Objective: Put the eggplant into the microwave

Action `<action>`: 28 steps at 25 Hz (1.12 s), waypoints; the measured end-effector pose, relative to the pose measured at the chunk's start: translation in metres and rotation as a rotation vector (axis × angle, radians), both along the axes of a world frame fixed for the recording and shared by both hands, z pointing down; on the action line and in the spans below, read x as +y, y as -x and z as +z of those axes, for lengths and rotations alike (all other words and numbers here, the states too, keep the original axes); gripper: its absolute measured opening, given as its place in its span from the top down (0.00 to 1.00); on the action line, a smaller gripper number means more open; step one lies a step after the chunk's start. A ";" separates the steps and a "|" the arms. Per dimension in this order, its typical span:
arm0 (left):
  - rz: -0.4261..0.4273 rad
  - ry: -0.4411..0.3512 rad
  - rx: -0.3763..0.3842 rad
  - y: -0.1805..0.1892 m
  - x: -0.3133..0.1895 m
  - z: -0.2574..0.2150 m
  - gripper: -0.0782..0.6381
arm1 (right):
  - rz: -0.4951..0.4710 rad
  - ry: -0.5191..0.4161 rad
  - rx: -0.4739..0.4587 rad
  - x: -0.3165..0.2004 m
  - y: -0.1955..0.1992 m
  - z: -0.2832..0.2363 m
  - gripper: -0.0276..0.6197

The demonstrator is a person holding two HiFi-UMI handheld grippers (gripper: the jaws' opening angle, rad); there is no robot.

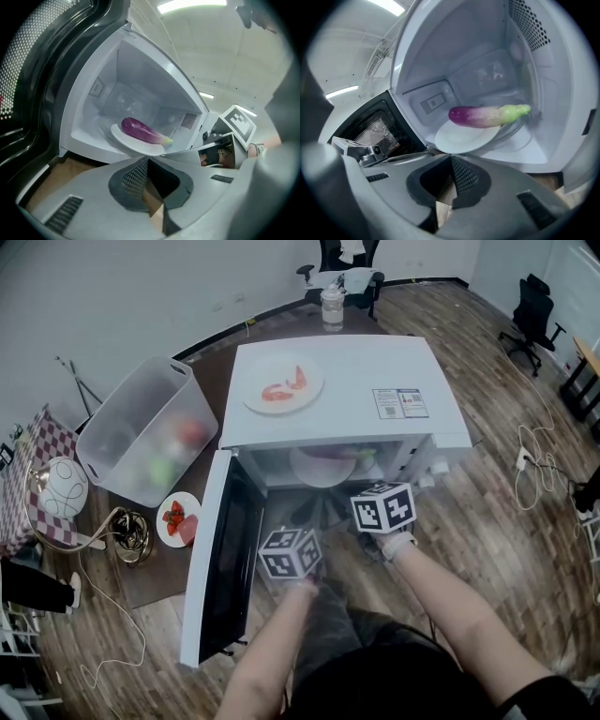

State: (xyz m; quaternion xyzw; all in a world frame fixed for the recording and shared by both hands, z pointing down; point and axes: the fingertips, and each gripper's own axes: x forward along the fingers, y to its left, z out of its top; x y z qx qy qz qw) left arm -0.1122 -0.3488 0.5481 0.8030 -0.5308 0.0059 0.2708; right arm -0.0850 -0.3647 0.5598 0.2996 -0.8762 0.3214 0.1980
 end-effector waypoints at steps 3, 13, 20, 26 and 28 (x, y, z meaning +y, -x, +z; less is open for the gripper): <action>0.012 -0.003 -0.005 -0.002 -0.002 -0.001 0.88 | 0.007 0.003 -0.002 -0.002 0.001 -0.001 0.95; 0.006 -0.004 0.004 0.002 -0.013 -0.005 0.88 | 0.037 0.025 -0.025 -0.010 0.002 -0.006 0.95; 0.002 0.002 0.013 0.004 -0.019 -0.005 0.88 | 0.054 0.036 -0.036 -0.016 0.003 -0.008 0.95; -0.003 0.005 0.020 0.006 -0.024 -0.005 0.88 | 0.074 0.045 -0.052 -0.021 0.004 -0.010 0.95; -0.003 0.007 0.022 0.007 -0.025 -0.005 0.89 | 0.080 0.048 -0.053 -0.022 0.004 -0.009 0.95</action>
